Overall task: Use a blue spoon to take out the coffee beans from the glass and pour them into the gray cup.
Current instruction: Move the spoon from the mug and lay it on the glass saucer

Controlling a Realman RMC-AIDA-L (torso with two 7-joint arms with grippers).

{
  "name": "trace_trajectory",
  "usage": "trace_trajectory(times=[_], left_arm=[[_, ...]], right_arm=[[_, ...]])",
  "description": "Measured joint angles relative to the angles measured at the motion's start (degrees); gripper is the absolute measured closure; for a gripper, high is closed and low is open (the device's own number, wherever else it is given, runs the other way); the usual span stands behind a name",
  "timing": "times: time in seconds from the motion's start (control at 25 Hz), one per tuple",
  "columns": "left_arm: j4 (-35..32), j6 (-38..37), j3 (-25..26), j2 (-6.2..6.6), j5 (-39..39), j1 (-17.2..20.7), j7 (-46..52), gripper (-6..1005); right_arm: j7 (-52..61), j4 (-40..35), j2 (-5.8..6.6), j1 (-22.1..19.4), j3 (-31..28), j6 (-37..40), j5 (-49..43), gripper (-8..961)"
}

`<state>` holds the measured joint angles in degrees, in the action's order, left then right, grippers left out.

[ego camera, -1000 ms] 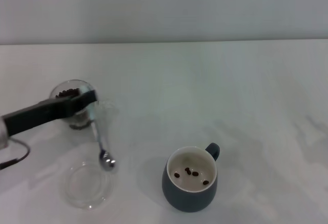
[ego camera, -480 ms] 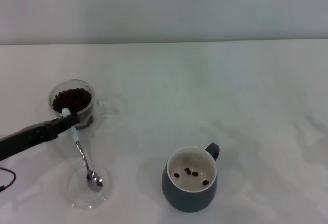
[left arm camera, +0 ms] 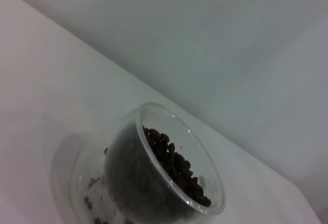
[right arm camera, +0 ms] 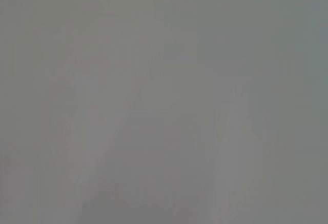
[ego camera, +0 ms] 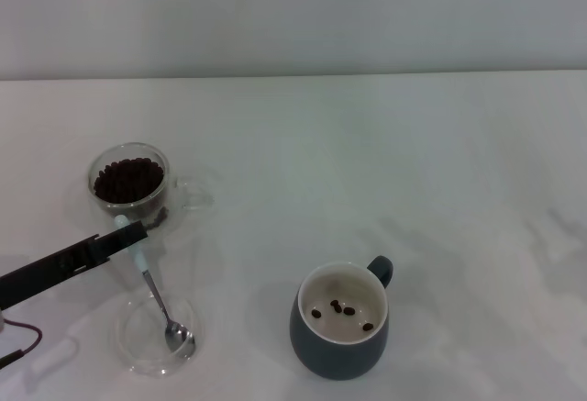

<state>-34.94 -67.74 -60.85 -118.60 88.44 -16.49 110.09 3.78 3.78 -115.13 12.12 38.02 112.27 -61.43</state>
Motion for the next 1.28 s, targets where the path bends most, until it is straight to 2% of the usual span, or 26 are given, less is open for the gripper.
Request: trace_trajectory(times=[0.28, 0.52, 0.84, 1.28], left_arm=[[0.5, -0.3, 0.2, 0.05, -0.3, 0.6, 0.1, 870], [1.7, -0.4, 1.3, 0.17, -0.4, 1.2, 0.1, 810], [3.4, -0.4, 3.8, 0.23, -0.3, 2.0, -0.8, 488], [2.7, -0.3, 6.7, 0.6, -0.1, 4.0, -3.7, 373]], right_arm=[[0.0, 0.0, 0.0, -0.3, 0.2, 0.4, 0.0, 605], [0.0, 0.0, 0.0, -0.3, 0.3, 1.0, 0.0, 605], [0.0, -0.1, 0.0, -0.4, 0.5, 1.1, 0.0, 605], [-0.1, -0.2, 0.0, -0.3, 0.5, 1.2, -0.3, 605]])
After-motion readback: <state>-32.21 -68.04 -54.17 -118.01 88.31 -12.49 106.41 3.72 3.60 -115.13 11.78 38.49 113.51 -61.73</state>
